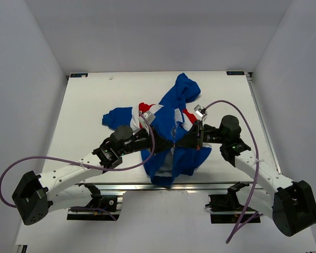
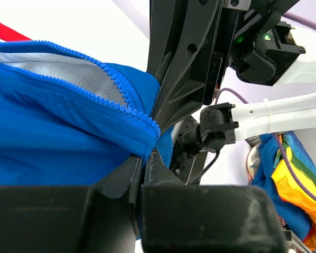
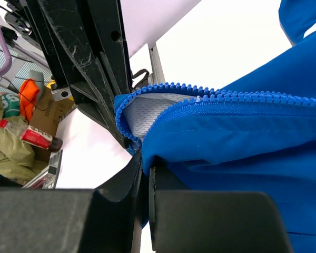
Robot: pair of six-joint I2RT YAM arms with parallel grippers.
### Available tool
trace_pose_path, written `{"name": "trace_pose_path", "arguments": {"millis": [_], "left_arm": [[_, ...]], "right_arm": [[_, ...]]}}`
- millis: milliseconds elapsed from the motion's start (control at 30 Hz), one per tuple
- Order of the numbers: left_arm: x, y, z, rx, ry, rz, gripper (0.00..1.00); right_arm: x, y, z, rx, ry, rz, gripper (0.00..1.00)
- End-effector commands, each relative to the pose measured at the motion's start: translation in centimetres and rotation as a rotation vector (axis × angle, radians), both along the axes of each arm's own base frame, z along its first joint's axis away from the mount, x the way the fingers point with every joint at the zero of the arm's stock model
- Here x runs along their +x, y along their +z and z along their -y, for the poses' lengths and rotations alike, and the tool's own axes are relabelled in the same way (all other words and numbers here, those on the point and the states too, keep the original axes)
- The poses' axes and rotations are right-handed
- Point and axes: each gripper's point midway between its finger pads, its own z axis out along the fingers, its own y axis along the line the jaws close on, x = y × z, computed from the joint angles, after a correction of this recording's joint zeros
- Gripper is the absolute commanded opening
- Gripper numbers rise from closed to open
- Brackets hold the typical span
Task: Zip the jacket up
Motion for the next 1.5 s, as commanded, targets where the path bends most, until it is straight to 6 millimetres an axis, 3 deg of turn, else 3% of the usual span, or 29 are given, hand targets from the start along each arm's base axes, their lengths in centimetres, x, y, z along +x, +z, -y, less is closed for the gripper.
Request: {"name": "trace_pose_path", "arguments": {"millis": [0, 833, 1067, 1467], "left_arm": [[-1.9, -0.3, 0.5, -0.010, -0.093, -0.037, 0.00], [-2.2, -2.0, 0.6, 0.001, -0.129, -0.100, 0.04], [-2.0, -2.5, 0.6, 0.010, -0.124, -0.112, 0.13], [-2.1, -2.2, -0.2, -0.024, -0.085, -0.099, 0.31]], "right_arm": [[0.3, 2.3, 0.0, 0.054, -0.023, 0.127, 0.00], [-0.5, 5.4, 0.5, 0.119, -0.046, 0.191, 0.00], [-0.8, 5.8, 0.4, 0.122, -0.029, 0.178, 0.00], [-0.8, 4.2, 0.3, 0.091, -0.020, 0.103, 0.00]]}}
